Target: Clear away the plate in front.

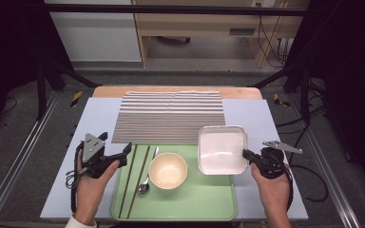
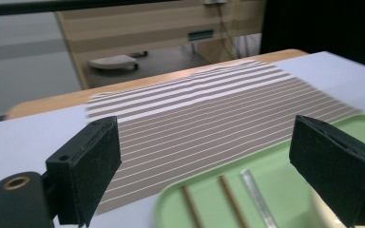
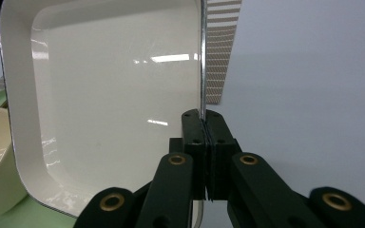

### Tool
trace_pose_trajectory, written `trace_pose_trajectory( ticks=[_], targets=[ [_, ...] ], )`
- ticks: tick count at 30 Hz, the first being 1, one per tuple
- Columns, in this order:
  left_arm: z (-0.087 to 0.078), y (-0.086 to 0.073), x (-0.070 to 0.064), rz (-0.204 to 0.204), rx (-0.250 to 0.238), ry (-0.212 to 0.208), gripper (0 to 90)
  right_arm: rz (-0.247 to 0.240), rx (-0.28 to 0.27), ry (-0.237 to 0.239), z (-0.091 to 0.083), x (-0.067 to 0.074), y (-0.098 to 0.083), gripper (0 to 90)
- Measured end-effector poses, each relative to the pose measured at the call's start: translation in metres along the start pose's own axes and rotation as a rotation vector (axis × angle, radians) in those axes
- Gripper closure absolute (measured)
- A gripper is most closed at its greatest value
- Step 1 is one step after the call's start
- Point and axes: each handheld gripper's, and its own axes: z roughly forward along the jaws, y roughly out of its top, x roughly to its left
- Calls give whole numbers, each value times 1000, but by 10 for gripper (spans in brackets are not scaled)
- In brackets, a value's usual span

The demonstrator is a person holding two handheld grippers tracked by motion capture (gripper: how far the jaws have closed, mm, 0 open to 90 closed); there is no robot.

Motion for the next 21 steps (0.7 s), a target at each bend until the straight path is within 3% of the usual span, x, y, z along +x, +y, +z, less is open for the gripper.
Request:
trace_pose_trajectory(
  ticks=[2, 6, 8, 15, 21],
  targets=[
    [-3, -4, 5, 5, 5, 14, 93, 1, 7, 3, 0, 1, -2, 891],
    [-10, -14, 23, -49, 0, 86, 109, 3, 43, -5, 5, 2, -13, 891],
    [-11, -15, 25, -71, -2, 94, 112, 4, 47, -4, 6, 2, -15, 891],
    [-13, -26, 29, -64, 28, 116, 122, 35, 87, 0, 5, 3, -25, 891],
    [-17, -28, 37, -46, 7, 169, 120, 39, 107, 4, 1, 6, -30, 891]
  ],
)
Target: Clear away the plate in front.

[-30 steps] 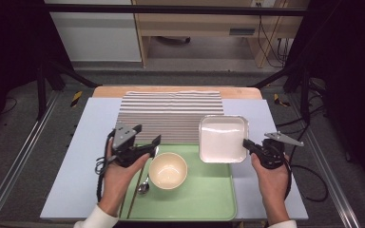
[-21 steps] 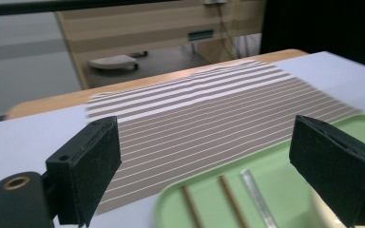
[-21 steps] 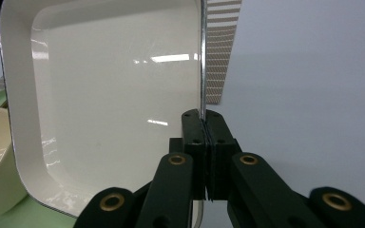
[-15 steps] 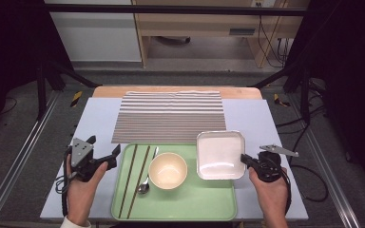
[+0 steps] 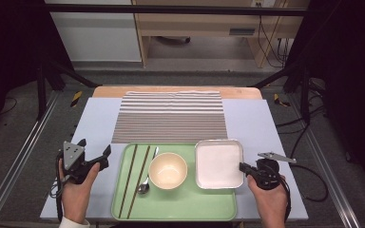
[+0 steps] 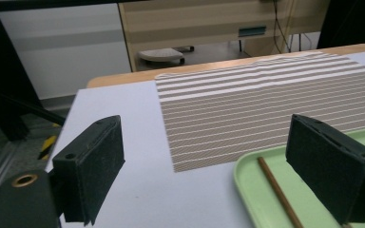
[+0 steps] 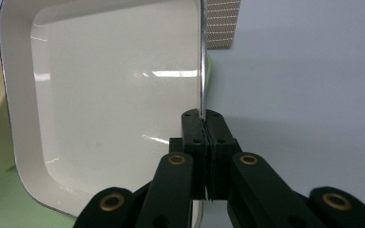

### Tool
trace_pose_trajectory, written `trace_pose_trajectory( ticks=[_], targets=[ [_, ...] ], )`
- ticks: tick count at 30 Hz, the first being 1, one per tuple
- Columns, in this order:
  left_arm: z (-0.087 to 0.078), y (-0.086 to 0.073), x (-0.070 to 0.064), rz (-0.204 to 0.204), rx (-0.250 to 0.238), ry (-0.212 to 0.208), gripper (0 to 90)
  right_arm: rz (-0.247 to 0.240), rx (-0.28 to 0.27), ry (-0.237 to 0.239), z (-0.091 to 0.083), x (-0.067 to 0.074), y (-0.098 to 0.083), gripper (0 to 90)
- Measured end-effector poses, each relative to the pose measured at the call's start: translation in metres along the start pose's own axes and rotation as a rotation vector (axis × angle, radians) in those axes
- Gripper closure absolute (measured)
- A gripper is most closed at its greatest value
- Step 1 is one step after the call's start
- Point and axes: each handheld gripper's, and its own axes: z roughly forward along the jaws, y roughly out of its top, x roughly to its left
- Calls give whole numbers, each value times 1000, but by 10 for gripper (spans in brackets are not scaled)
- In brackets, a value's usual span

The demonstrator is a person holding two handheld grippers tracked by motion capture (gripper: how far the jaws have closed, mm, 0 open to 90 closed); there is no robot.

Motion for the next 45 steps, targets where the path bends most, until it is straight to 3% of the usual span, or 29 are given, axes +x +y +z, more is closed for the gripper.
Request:
trace_pose_trajectory(
  ticks=[3, 7, 14, 19, 29, 33, 45],
  targets=[
    [-4, -6, 3, 8, 21, 5, 120, -5, 16, -1, 1, 2, -2, 890],
    [-17, -16, 5, 72, 59, 25, 120, 6, 48, 14, 4, 6, -7, 890],
    [-19, -21, 14, 27, 66, 11, 119, 15, 63, 12, 4, 10, -9, 889],
    [-19, -21, 9, 40, 75, -8, 163, 20, 79, 9, 7, 11, -13, 888],
    [-16, -20, 6, 44, 78, -16, 152, 40, 93, 8, 10, 12, -15, 884],
    [-14, -19, 2, 65, 85, -27, 144, 53, 110, 11, 14, 15, -18, 883],
    [-11, -20, 4, 59, 86, -29, 144, 22, 138, -2, 16, 22, -24, 862]
  ],
)
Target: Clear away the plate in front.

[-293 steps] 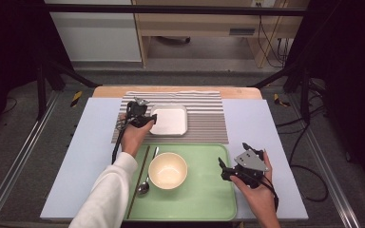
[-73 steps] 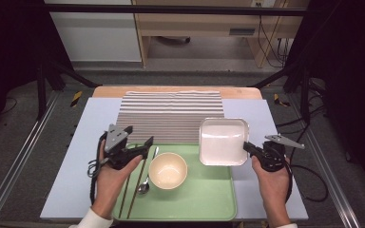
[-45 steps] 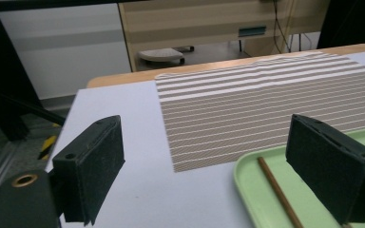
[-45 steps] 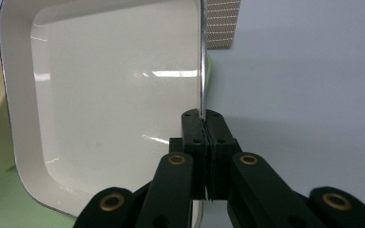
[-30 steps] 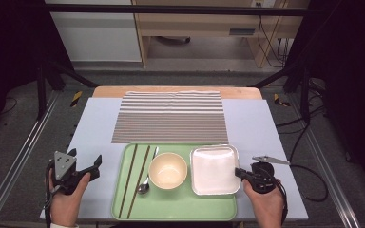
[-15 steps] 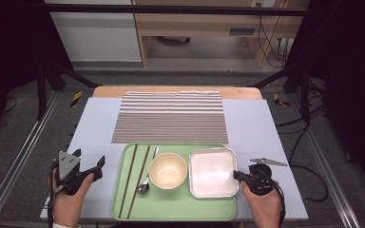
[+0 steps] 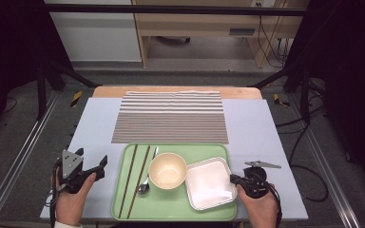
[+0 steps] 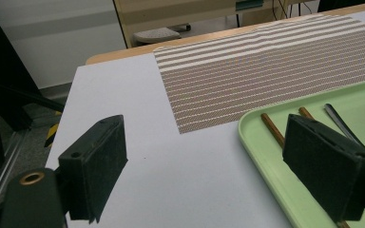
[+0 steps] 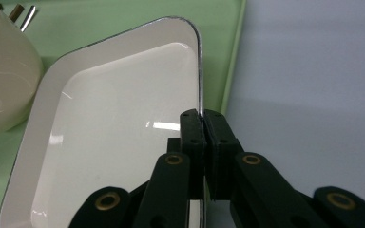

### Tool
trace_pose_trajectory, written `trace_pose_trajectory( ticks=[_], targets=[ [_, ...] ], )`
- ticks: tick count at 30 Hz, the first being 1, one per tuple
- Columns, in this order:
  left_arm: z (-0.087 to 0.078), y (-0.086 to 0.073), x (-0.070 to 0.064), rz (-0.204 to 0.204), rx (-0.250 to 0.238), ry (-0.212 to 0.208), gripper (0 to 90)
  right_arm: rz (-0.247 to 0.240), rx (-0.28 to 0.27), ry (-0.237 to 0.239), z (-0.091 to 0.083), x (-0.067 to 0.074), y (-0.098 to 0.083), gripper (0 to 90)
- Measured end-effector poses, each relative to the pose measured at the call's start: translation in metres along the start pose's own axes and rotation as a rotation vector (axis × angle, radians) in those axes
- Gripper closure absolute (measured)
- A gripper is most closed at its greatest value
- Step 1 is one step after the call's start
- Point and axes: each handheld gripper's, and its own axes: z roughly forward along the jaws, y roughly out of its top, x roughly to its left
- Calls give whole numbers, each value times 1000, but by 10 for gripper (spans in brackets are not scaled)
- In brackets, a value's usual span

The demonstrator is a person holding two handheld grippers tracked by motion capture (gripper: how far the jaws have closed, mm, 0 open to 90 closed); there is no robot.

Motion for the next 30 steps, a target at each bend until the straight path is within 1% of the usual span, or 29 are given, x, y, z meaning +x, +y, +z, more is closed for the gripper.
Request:
trace_pose_trajectory(
  ticks=[2, 3, 5, 6, 7, 10, 11, 14, 16, 19, 21, 23, 25, 26, 27, 30],
  targets=[
    [1, 0, 0, 1, 2, -2, 144, -17, 6, -10, 0, 3, -2, 836],
    [1, 0, 0, 1, 2, -2, 144, -17, 6, -10, 0, 3, -2, 836],
    [2, 0, 0, 1, 2, -2, 144, -36, 12, -12, 0, 4, -3, 816],
    [2, -1, 0, 4, 7, 1, 144, -45, 15, -12, -2, 6, -6, 789],
    [2, -1, 0, 4, 7, 1, 144, -45, 15, -12, -2, 6, -6, 789],
    [3, -1, -1, 6, 8, 1, 144, -75, 28, -17, -3, 11, -13, 733],
    [3, -1, -2, 6, 6, 0, 144, -75, 28, -17, -3, 11, -13, 733],
    [2, -1, -2, 5, 5, -2, 144, -101, 25, -3, -4, 13, -16, 711],
    [2, -1, -2, 3, 2, -1, 144, -105, 23, 1, -5, 13, -18, 700],
    [1, -1, 0, -7, -1, 2, 144, -120, 9, 11, -4, 12, -20, 637],
    [1, -1, 1, -11, 0, 5, 143, -130, -28, 23, -6, 11, -19, 618],
    [1, -2, 2, -16, -2, 7, 142, -144, -65, 13, -8, 10, -17, 583],
    [1, -2, 3, -17, -3, 9, 139, -146, -105, 1, -9, 8, -15, 548],
    [1, -2, 4, -20, -5, 11, 136, -138, -138, -13, -9, 4, -12, 503],
    [1, -2, 4, -20, -5, 11, 134, -138, -138, -13, -9, 4, -12, 503],
    [3, -3, 6, -18, -4, 11, 131, -131, -186, -35, -8, -2, -7, 450]
  ],
)
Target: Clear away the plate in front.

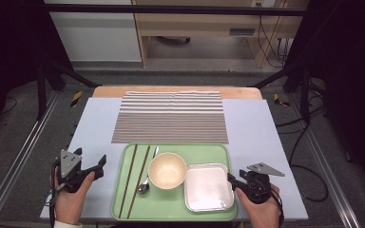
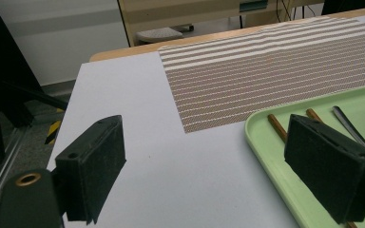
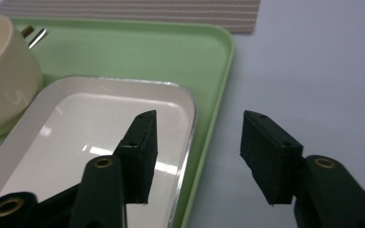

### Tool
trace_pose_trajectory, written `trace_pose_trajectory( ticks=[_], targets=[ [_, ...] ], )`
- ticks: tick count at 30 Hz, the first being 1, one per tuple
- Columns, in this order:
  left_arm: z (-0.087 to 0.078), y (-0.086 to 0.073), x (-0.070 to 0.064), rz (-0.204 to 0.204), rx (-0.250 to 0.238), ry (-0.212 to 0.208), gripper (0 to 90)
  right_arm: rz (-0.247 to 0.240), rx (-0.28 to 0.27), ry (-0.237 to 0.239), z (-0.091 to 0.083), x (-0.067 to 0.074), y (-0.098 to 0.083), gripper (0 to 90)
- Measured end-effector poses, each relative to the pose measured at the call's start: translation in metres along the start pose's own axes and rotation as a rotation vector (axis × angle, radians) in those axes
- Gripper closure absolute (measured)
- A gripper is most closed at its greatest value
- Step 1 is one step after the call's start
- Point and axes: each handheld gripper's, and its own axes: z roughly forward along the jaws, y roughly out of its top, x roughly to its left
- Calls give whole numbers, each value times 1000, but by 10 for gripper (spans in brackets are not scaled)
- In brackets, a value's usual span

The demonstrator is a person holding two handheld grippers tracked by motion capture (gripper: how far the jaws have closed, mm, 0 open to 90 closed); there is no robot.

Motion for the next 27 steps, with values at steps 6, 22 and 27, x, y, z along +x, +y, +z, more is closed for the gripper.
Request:
trace_pose_trajectory(
  ticks=[6, 22, 27],
  targets=[
    [1, -1, 1, 7, -14, 3, 110, -7, -56, -36, 7, -11, 8, 345],
    [1, -2, 6, 2, -45, -15, 75, -77, -253, -127, 13, -40, 34, 105],
    [1, -3, 8, -10, -48, -12, 75, -66, -284, -134, 11, -53, 36, 98]
  ],
)
